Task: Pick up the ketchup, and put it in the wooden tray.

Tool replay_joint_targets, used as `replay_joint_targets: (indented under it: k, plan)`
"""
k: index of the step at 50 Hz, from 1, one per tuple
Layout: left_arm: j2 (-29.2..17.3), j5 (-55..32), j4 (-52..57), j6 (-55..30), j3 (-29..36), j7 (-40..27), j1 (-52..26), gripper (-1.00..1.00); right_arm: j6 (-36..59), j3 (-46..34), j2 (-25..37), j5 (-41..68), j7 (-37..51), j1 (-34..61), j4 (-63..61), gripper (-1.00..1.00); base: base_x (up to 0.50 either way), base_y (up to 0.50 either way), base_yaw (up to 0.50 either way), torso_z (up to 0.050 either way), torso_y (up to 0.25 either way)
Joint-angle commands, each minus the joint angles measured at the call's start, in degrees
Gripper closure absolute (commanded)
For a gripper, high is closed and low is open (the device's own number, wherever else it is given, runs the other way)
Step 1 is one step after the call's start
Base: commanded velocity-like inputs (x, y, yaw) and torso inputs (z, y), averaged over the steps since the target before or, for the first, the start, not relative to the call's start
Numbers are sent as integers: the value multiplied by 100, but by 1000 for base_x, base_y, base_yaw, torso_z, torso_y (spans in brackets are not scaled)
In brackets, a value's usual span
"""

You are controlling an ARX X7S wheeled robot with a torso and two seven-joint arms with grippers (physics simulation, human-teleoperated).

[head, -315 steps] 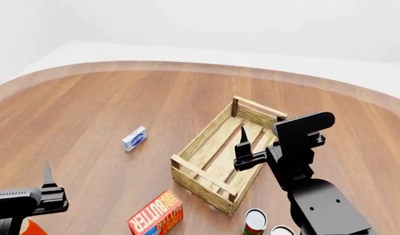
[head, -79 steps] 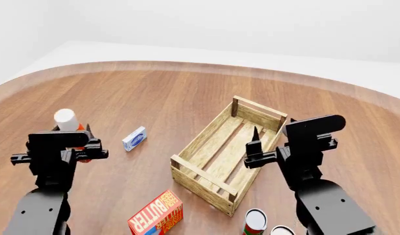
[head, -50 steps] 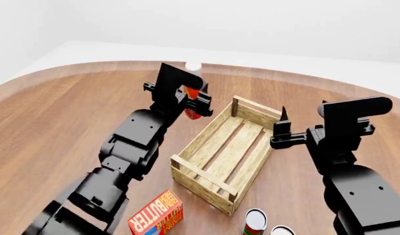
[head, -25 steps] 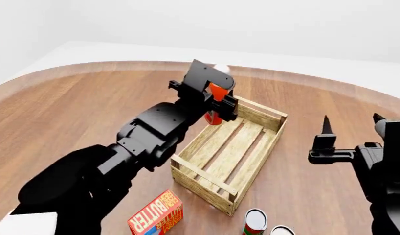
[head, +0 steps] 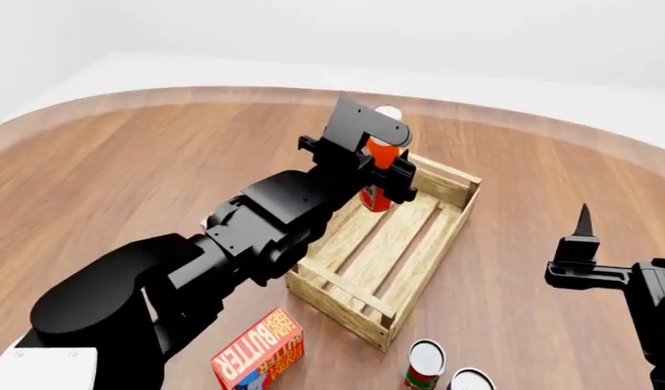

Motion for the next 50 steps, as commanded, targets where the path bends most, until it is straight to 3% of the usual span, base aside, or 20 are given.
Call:
replay_joint_targets:
  k: [1, 50]
  plan:
    - [2, -139, 156, 18, -25, -199, -65, 100, 64, 33, -24, -43, 151, -32, -41, -100, 0, 0, 0, 0, -133]
    - [2, -119, 176, 57, -27, -294, -90, 100, 536, 195, -154, 87, 532, 112, -101, -100, -1, 0, 0, 0, -158]
